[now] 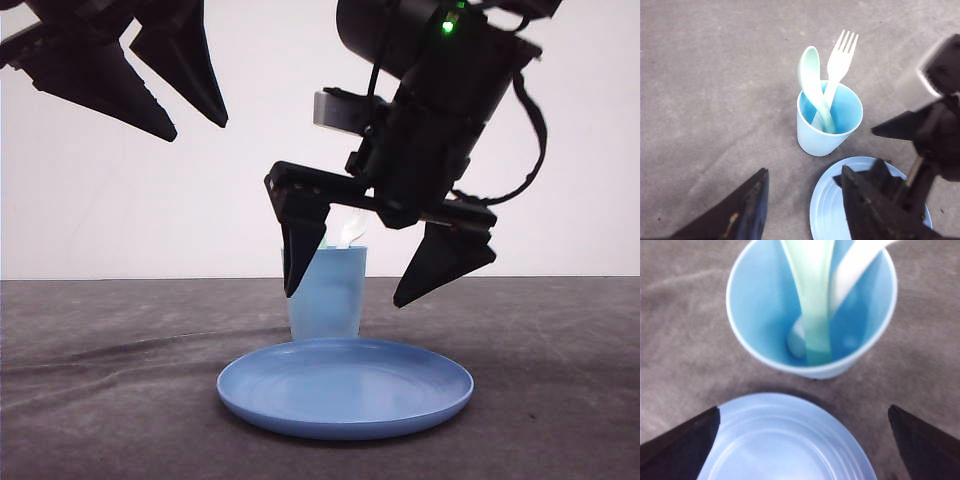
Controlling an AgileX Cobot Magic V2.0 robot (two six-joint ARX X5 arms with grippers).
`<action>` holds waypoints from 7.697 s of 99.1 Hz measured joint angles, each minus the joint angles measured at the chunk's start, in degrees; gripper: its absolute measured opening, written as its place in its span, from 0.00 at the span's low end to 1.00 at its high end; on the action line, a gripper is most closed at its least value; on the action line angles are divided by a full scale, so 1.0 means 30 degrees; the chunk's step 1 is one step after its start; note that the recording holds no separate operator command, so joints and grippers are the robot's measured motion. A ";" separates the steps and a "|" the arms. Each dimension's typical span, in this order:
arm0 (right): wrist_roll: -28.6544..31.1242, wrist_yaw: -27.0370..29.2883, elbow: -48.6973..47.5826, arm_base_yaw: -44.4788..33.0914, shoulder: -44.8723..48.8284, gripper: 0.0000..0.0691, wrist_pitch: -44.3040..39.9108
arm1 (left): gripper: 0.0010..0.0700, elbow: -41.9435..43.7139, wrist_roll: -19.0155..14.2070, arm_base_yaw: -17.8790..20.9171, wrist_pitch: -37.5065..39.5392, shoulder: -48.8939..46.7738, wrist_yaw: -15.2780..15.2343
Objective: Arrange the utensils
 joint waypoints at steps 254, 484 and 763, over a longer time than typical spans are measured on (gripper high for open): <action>-0.2637 0.1304 -0.3832 0.2390 -0.4998 0.61 -0.0240 | 0.38 0.0000 0.0007 0.0000 0.0029 0.0000 0.0000; -0.3453 0.5501 -0.1712 0.3271 -1.5336 0.10 -0.4095 | 0.08 0.0000 -0.0204 -0.0495 0.0036 0.0000 0.0291; -0.3519 0.5850 -0.1712 0.3264 -1.5336 0.01 -0.3585 | 0.02 -1.4681 0.4459 1.3967 0.0532 -2.0735 0.0517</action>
